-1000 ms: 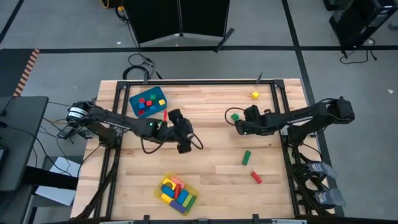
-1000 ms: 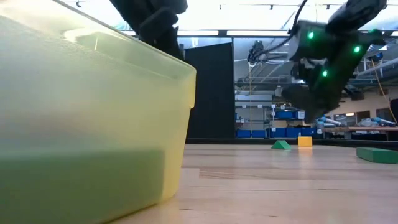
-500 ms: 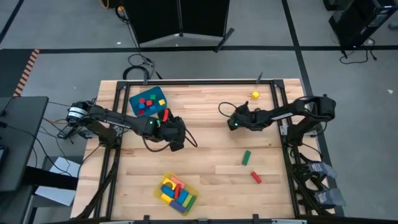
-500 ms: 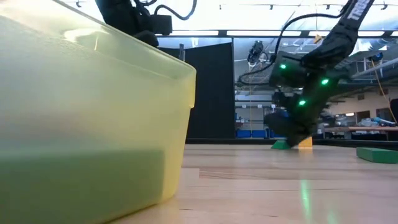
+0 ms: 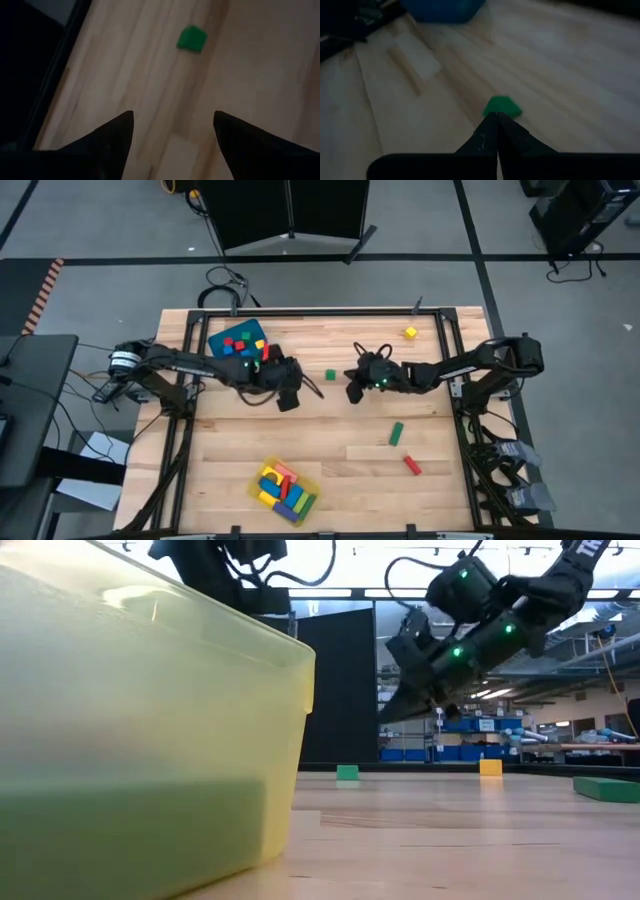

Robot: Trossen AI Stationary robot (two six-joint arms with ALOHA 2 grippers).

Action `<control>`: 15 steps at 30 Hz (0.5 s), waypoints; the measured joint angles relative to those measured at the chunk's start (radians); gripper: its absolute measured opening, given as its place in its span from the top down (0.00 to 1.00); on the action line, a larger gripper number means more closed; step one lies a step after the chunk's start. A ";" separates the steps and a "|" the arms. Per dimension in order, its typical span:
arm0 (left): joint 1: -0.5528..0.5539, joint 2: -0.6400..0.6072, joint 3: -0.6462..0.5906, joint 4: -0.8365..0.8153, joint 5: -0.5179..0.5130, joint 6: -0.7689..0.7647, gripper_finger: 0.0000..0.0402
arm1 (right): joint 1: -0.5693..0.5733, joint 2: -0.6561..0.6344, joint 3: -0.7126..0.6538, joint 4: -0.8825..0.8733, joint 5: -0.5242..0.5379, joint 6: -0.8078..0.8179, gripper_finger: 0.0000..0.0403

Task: Sort blocks by size
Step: Put the small green block into the blue bin

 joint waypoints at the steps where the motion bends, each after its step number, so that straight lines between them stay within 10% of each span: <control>1: 0.015 0.009 -0.002 0.037 0.007 0.029 0.30 | 0.008 -0.014 0.000 0.000 0.006 -0.009 0.98; 15: 0.212 0.371 0.185 0.196 0.249 -0.216 0.30 | 0.149 -0.303 0.000 0.006 0.121 -0.155 0.97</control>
